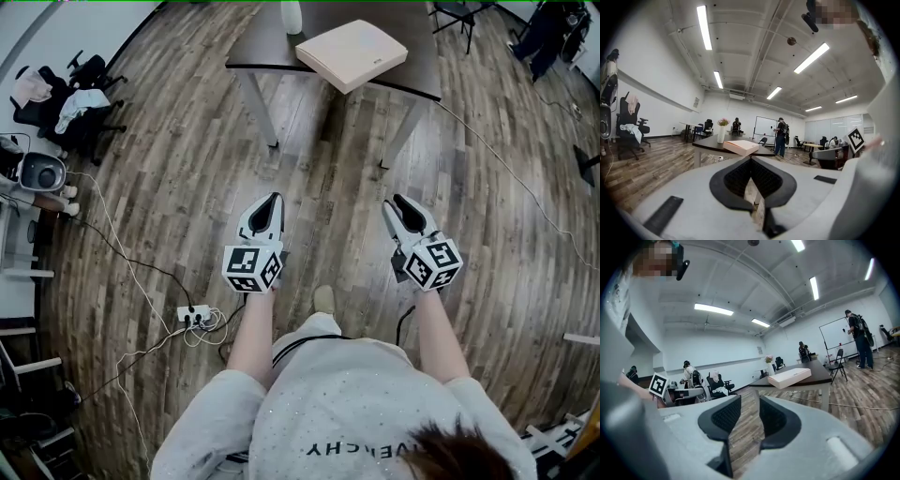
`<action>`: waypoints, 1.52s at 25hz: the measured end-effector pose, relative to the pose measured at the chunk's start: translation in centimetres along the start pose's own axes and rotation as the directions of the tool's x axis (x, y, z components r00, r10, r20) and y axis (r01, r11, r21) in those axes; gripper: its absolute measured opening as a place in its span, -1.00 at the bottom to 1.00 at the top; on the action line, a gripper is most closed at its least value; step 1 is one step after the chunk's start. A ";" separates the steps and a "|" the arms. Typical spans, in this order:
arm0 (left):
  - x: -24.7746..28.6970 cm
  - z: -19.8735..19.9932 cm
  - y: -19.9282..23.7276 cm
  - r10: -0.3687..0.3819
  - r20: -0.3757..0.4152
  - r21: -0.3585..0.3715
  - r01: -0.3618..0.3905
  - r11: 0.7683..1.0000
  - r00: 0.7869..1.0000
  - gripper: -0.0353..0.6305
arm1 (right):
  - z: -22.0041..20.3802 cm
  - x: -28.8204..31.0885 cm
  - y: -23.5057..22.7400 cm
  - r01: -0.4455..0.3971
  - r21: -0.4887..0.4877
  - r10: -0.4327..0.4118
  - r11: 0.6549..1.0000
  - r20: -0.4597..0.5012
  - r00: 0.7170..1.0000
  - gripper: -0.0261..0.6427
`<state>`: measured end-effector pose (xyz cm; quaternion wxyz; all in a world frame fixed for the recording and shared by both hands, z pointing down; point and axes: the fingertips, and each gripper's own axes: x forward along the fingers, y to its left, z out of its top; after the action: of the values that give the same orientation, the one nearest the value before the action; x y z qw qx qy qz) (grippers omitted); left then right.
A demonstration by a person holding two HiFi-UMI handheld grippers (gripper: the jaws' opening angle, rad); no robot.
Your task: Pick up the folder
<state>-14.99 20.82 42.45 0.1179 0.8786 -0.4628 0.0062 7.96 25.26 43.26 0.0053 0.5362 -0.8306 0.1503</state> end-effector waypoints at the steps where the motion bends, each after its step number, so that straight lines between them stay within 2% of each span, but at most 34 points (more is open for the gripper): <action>1: 0.8 -0.1 0.5 -0.002 -0.004 0.001 0.003 1.000 1.000 -0.90 | 0.0 0.8 -0.4 0.004 0.012 -0.004 1.000 0.002 1.000 -0.55; 9: 4.2 -0.2 4.1 -0.010 -0.014 -0.002 0.010 1.000 1.000 -0.90 | -0.1 5.7 -1.7 -0.001 0.057 0.001 0.998 0.011 1.000 -0.46; 15: 5.4 -0.8 4.8 -0.013 -0.026 -0.012 0.013 1.000 1.000 -0.90 | -0.4 7.5 -2.5 -0.002 0.073 0.002 0.997 0.000 1.000 -0.46; 22: 7.8 -1.4 4.7 -0.022 -0.040 -0.021 0.022 1.000 0.999 -0.90 | -0.3 9.4 -4.3 -0.021 0.105 0.021 0.994 0.004 1.000 -0.36; 30: 14.7 0.2 6.1 -0.005 -0.014 -0.008 0.005 1.000 1.000 -0.90 | 1.7 15.7 -8.2 -0.069 0.061 0.069 0.996 -0.003 0.998 -0.36; 34: 18.5 1.1 7.4 0.020 -0.002 0.004 -0.020 1.000 1.000 -0.90 | 3.0 18.7 -11.2 -0.059 0.019 0.059 0.998 -0.010 0.998 -0.35; 38: 21.8 1.6 9.0 0.041 -0.001 0.008 -0.041 0.999 0.999 -0.90 | 3.5 21.0 -14.4 -0.036 0.034 0.037 0.999 -0.012 0.999 -0.35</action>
<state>-10.08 -2.11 45.33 0.1147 0.8694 -0.4804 0.0111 12.47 0.22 46.96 -0.0012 0.5199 -0.8375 0.1679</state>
